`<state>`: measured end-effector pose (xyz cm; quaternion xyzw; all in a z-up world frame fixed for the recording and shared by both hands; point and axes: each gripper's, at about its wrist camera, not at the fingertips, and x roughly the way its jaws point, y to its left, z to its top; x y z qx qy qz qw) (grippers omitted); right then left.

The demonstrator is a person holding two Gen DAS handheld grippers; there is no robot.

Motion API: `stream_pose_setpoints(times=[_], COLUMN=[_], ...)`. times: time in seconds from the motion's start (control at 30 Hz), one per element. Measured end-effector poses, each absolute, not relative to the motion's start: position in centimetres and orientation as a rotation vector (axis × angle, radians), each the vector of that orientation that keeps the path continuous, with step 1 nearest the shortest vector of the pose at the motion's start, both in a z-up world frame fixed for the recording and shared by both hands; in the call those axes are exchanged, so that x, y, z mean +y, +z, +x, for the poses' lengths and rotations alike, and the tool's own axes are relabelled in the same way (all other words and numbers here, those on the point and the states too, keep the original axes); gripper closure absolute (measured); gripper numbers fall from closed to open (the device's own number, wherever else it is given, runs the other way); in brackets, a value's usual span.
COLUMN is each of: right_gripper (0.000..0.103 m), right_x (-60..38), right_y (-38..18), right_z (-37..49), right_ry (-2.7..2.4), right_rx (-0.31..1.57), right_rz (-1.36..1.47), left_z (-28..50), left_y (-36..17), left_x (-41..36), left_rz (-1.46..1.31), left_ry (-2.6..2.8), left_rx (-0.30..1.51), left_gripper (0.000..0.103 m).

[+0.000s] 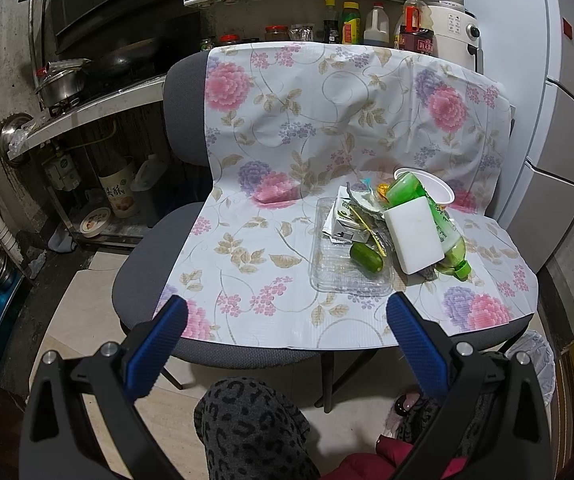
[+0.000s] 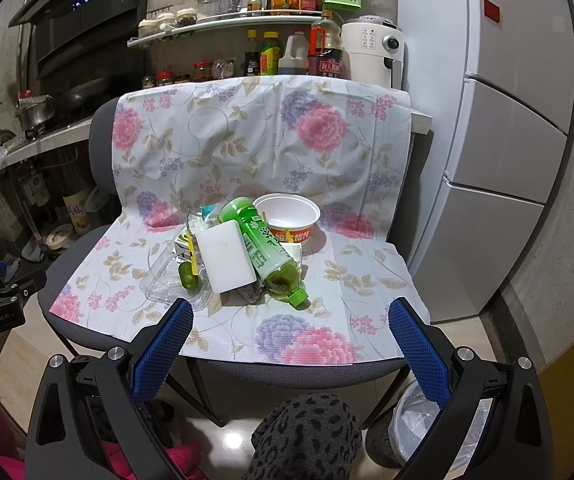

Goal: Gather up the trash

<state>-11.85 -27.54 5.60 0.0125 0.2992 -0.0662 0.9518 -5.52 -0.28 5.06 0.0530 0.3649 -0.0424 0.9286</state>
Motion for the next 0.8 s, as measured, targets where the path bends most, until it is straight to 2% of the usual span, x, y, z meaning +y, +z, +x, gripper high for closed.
stream_pose_setpoints(times=[0.8], right_gripper=[0.006], right_x=[-27.72], right_y=[6.32], right_z=[-11.35], right_ry=[-0.138], right_rx=[0.619], right_rz=[0.033], left_z=[-5.03], left_y=[4.59], left_x=[-0.03], left_rz=[0.107], left_ry=[-0.084], left_rx=[0.764], left_gripper=[0.006])
